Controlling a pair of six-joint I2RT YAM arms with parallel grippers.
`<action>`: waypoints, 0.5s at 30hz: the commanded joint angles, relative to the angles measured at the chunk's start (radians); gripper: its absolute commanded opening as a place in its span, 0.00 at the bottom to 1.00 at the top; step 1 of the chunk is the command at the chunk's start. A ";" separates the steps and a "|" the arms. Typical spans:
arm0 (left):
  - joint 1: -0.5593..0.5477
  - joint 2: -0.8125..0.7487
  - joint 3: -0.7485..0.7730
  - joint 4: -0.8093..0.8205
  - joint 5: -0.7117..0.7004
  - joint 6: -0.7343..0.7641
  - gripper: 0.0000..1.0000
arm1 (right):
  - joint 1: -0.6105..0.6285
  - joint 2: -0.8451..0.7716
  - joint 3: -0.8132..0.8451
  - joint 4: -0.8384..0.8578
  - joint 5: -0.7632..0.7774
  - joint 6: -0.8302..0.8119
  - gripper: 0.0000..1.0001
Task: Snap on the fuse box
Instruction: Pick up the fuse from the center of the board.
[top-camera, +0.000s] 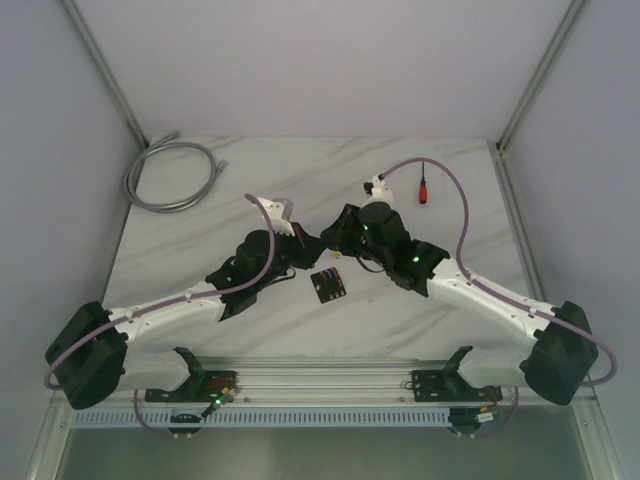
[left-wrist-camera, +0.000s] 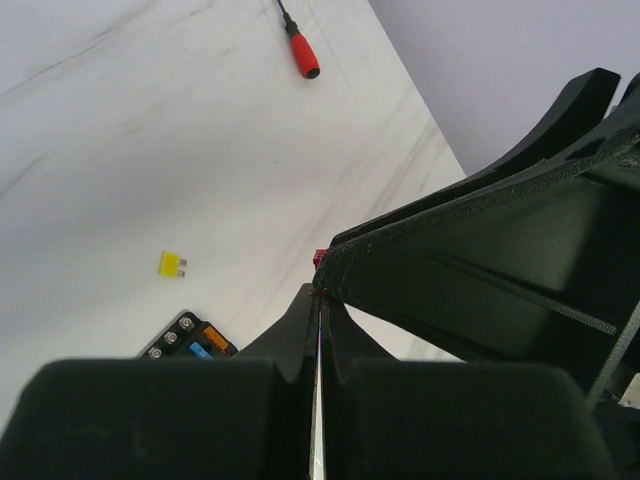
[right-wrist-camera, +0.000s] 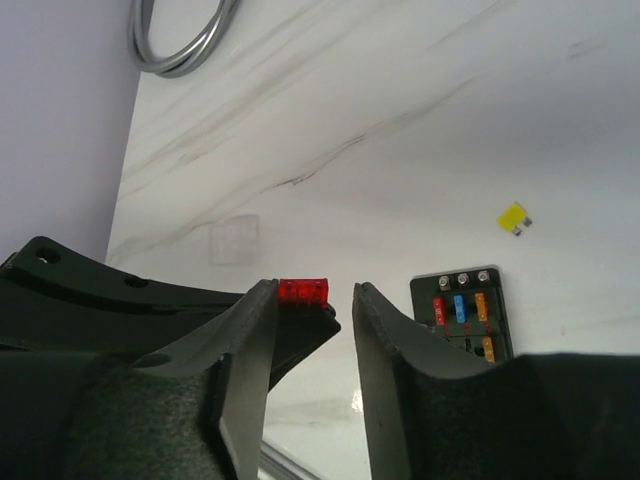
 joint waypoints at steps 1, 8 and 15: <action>0.008 -0.055 -0.008 0.028 -0.008 0.064 0.00 | -0.015 -0.045 -0.007 -0.021 -0.083 -0.100 0.46; 0.063 -0.138 -0.028 -0.022 0.166 0.176 0.00 | -0.121 -0.146 -0.019 -0.003 -0.359 -0.358 0.50; 0.090 -0.219 0.008 -0.096 0.458 0.283 0.00 | -0.175 -0.238 -0.014 0.010 -0.705 -0.595 0.48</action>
